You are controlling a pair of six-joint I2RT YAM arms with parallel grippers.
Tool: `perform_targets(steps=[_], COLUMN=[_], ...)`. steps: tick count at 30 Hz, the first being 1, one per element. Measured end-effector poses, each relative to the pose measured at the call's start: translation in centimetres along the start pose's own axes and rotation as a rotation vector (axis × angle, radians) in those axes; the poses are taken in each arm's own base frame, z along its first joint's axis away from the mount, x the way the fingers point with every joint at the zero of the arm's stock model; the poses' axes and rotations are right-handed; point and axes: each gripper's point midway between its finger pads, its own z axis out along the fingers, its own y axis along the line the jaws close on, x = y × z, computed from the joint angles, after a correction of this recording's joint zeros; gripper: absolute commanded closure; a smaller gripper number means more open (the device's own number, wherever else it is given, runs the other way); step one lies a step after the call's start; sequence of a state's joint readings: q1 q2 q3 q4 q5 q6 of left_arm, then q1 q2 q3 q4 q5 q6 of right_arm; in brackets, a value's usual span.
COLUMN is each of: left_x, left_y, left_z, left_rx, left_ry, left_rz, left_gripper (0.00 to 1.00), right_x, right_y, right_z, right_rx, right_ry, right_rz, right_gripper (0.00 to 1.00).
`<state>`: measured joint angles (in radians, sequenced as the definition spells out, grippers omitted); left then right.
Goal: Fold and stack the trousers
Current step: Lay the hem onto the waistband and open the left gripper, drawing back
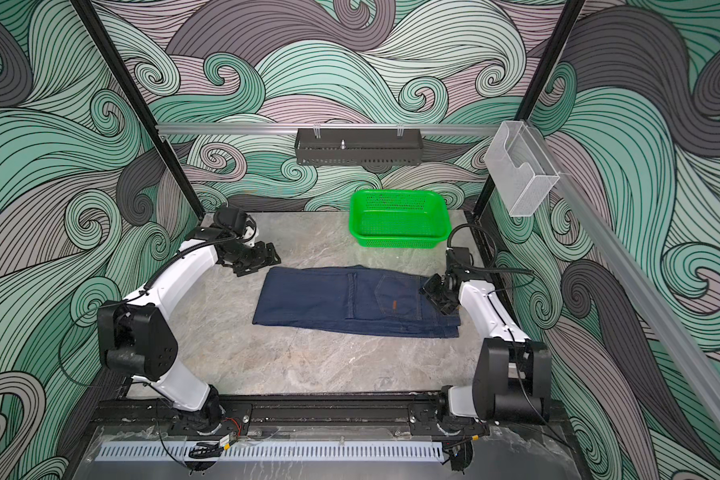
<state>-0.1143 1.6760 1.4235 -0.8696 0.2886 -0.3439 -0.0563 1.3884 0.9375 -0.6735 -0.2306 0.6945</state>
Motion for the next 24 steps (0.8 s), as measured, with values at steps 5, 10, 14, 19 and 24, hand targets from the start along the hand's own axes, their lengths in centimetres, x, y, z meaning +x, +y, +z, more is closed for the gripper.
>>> perform_targets(steps=[5, 10, 14, 19, 24], left_x=[1.4, 3.0, 3.6, 3.9, 4.6], left_y=[4.1, 6.7, 7.5, 7.5, 7.8], left_z=[2.7, 4.7, 5.6, 6.5, 8.0], left_rx=[-0.007, 0.024, 0.07, 0.131, 0.17], left_ry=[0.144, 0.246, 0.286, 0.321, 0.37], left_rz=[-0.035, -0.068, -0.089, -0.101, -0.126], left_gripper=[0.2, 0.2, 0.23, 0.32, 0.33], right_x=[-0.5, -1.2, -1.5, -1.6, -1.6], right_y=[-0.2, -0.8, -1.2, -1.3, -1.3], right_z=[-0.7, -1.1, -1.2, -1.2, -1.2], right_rx=[0.014, 0.028, 0.034, 0.034, 0.029], right_ry=[-0.044, -0.066, -0.074, -0.075, -0.072], right_rz=[-0.04, -0.042, -0.035, -0.036, -0.034], right_gripper=[0.41, 0.42, 0.43, 0.43, 0.43])
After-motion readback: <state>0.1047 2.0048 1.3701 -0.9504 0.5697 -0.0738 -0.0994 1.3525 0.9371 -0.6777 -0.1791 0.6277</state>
